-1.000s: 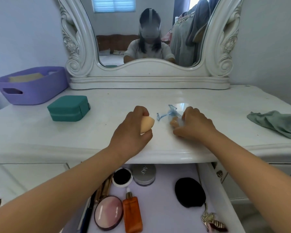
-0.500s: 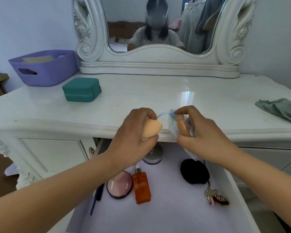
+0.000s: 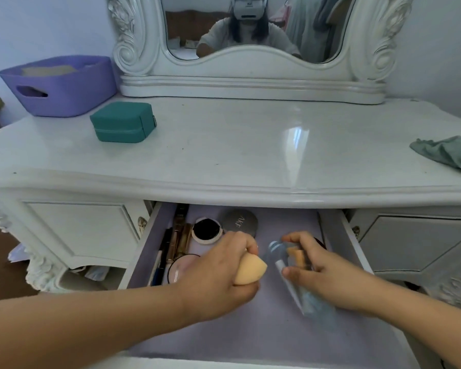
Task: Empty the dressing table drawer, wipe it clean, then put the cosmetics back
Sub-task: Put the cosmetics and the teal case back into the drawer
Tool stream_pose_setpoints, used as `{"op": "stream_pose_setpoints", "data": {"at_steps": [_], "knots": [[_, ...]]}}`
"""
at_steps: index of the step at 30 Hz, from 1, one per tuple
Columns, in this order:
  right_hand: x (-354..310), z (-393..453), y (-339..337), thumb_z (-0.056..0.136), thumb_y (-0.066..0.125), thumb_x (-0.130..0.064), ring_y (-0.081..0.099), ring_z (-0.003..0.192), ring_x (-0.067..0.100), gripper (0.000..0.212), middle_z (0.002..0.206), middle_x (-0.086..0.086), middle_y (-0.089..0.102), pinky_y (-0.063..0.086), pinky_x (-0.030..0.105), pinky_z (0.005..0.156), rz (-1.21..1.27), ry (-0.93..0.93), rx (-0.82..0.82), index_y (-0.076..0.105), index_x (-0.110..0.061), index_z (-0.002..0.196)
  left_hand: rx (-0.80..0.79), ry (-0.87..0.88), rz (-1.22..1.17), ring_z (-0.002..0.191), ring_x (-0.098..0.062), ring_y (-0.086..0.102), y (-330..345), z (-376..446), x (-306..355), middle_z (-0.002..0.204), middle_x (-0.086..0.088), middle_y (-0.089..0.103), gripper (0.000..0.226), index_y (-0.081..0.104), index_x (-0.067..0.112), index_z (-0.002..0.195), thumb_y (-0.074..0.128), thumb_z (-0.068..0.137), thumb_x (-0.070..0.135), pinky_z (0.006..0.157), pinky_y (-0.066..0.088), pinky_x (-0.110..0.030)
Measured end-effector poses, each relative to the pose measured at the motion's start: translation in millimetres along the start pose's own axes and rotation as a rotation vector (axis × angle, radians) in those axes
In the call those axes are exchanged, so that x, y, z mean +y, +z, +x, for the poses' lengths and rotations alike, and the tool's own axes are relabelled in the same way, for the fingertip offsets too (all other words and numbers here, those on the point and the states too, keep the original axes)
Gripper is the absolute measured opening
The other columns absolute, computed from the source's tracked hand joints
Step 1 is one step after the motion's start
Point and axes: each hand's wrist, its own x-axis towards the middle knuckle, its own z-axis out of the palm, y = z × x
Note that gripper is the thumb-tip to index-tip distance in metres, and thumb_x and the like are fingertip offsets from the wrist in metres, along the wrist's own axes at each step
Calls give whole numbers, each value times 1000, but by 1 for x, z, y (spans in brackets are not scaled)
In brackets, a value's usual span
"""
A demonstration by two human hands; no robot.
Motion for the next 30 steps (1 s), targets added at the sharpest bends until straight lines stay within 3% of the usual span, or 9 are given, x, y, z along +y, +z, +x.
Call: {"op": "stream_pose_setpoints", "data": {"at_steps": [2, 4, 7, 10, 13, 17, 21, 25, 30], "knots": [[7, 7, 4, 86, 59, -34, 55, 83, 8, 39, 99, -2, 55, 48, 23, 77, -26, 46, 34, 38, -27, 119, -1, -20, -22, 92, -3, 45, 13, 8, 1, 104, 15, 37, 38, 30, 41, 93, 64, 77, 35, 72, 40, -19], [12, 13, 7, 85, 61, -34, 53, 80, 7, 36, 95, -5, 52, 46, 20, 72, -70, 80, 66, 41, -23, 114, 5, -108, -50, 94, -15, 48, 23, 17, 3, 104, 12, 36, 39, 32, 36, 93, 65, 74, 38, 78, 45, -33], [19, 20, 13, 85, 60, -33, 51, 73, 6, 33, 90, -4, 54, 41, 17, 61, -80, 108, 128, 44, -16, 109, 7, -219, 24, 86, -16, 48, 33, 29, 5, 103, 8, 34, 42, 32, 29, 95, 65, 74, 46, 68, 39, -29], [25, 26, 18, 85, 61, -35, 53, 82, 7, 43, 96, -4, 54, 41, 16, 64, -62, 120, 177, 41, -16, 117, 23, -243, 152, 85, -15, 47, 38, 38, 7, 100, 8, 30, 48, 35, 24, 99, 60, 73, 55, 66, 32, -28], [28, 29, 19, 78, 65, -38, 50, 97, 9, 58, 113, -1, 48, 40, 19, 76, -65, 128, 162, 36, -21, 125, 22, -227, 376, 100, -18, 51, 43, 44, 1, 106, 4, 37, 69, 39, 20, 107, 34, 61, 71, 77, 32, -30], [25, 25, 15, 70, 70, -50, 48, 101, 8, 68, 114, -7, 43, 42, 21, 84, -167, 63, 109, 37, -32, 127, -9, -196, 483, 108, -18, 46, 46, 44, -8, 115, 1, 41, 91, 39, 20, 112, 12, 44, 74, 85, 29, -32], [24, 18, 10, 61, 68, -67, 49, 109, 10, 85, 122, -11, 37, 46, 27, 91, -364, -2, 21, 28, -44, 133, -54, -120, 440, 112, -17, 41, 46, 39, -16, 119, 4, 36, 91, 35, 28, 121, 21, 44, 73, 86, 25, -31], [24, 17, 11, 63, 69, -61, 52, 105, 14, 82, 121, -9, 40, 46, 28, 84, -511, -49, -28, 31, -41, 133, -95, -57, 432, 113, -17, 37, 45, 34, -15, 120, 4, 36, 73, 35, 30, 126, 46, 64, 66, 91, 25, -31], [10, 12, -7, 66, 67, -61, 49, 88, -2, 67, 116, -18, 49, 46, 22, 83, -413, -127, 123, 44, -38, 125, -23, 43, 189, 104, -10, 46, 21, 31, -12, 112, 8, 49, 56, 52, 29, 114, 52, 67, 60, 87, 36, -24]]}}
